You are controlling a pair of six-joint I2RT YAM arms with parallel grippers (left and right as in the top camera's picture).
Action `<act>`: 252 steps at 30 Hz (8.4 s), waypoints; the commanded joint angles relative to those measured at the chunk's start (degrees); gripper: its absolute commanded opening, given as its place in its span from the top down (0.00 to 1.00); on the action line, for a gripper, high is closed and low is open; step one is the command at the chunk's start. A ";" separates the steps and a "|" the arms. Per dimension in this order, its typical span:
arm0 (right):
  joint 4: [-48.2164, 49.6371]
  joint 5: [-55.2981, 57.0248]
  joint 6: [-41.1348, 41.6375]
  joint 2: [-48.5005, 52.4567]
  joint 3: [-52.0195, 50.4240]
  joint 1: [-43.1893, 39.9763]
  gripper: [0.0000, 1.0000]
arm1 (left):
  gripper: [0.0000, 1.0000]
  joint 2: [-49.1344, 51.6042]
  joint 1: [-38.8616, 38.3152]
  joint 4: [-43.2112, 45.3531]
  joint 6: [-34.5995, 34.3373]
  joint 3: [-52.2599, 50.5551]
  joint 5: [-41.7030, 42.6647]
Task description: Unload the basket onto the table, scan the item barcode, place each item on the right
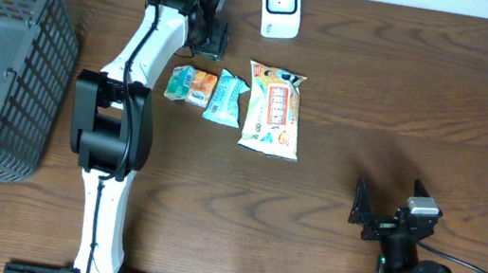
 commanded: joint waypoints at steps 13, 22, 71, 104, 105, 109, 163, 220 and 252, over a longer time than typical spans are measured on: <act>-0.26 -0.20 0.13 -0.31 -0.04 -0.35 0.01 | 0.06 -11.13 0.83 -3.56 -0.57 0.46 -0.96; -0.26 -0.20 0.13 -0.31 -0.04 -0.35 0.01 | 0.00 -31.69 1.66 -17.44 3.15 0.44 -2.99; -0.26 -0.20 0.13 -0.31 -0.04 -0.35 0.01 | 0.02 -35.67 11.58 -32.87 -6.54 -0.07 -13.62; 2.97 -3.30 5.29 -0.31 -0.04 -0.35 0.01 | 0.02 -35.67 11.58 -32.87 -6.56 -0.07 -13.62; 3.58 -3.48 6.01 -0.31 -0.04 -0.35 0.01 | 0.02 -35.67 11.58 -32.87 -6.56 -0.07 -13.62; 7.61 -3.43 7.26 -0.31 -0.04 -0.35 0.01 | 0.02 -35.67 11.58 -32.87 -6.56 -0.07 -13.62; 33.33 -5.33 14.67 -0.31 -0.02 -0.35 0.01 | 0.02 -35.67 11.58 -32.87 -6.56 -0.07 -13.62; -18.64 -27.82 -12.09 69.72 63.23 4.09 0.01 | 0.02 -35.67 11.58 -32.87 -6.54 -0.07 -13.62; -29.40 -7.04 5.09 82.34 84.24 14.75 0.04 | 0.02 -35.67 11.58 -32.87 -6.56 -0.07 -13.62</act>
